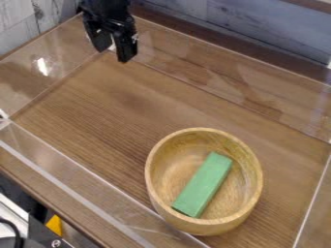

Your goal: Put the green block in the brown bowl

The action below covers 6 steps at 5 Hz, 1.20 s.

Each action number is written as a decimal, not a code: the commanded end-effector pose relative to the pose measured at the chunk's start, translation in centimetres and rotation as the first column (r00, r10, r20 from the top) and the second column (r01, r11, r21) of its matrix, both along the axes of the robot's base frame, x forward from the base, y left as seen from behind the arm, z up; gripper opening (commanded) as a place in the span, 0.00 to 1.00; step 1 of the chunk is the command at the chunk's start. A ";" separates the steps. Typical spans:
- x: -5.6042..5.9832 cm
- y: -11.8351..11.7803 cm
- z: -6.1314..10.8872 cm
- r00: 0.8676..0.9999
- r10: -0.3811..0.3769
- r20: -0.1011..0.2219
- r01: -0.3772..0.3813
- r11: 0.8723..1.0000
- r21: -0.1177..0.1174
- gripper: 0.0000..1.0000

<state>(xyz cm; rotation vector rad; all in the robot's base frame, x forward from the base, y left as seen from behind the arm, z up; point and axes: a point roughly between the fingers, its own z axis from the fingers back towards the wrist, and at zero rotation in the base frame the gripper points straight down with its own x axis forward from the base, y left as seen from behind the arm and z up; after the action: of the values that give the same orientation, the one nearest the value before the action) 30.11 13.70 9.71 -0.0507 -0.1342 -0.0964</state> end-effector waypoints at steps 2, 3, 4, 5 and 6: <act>0.8 0.7 1.1 0.997 0.068 0.030 -0.068 0.998 -0.003 1.00; 0.9 1.1 1.0 0.997 0.071 0.035 -0.071 0.997 -0.012 1.00; 1.0 1.6 1.8 0.993 0.111 0.038 -0.111 0.994 -0.021 0.00; 0.6 1.9 2.1 0.989 0.146 0.024 -0.146 0.989 -0.025 0.00; 0.5 2.5 1.5 0.982 0.191 0.014 -0.191 0.981 -0.023 0.00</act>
<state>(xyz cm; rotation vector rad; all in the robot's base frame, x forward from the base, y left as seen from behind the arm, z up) 30.11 15.56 9.42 -0.0930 -0.0988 0.0939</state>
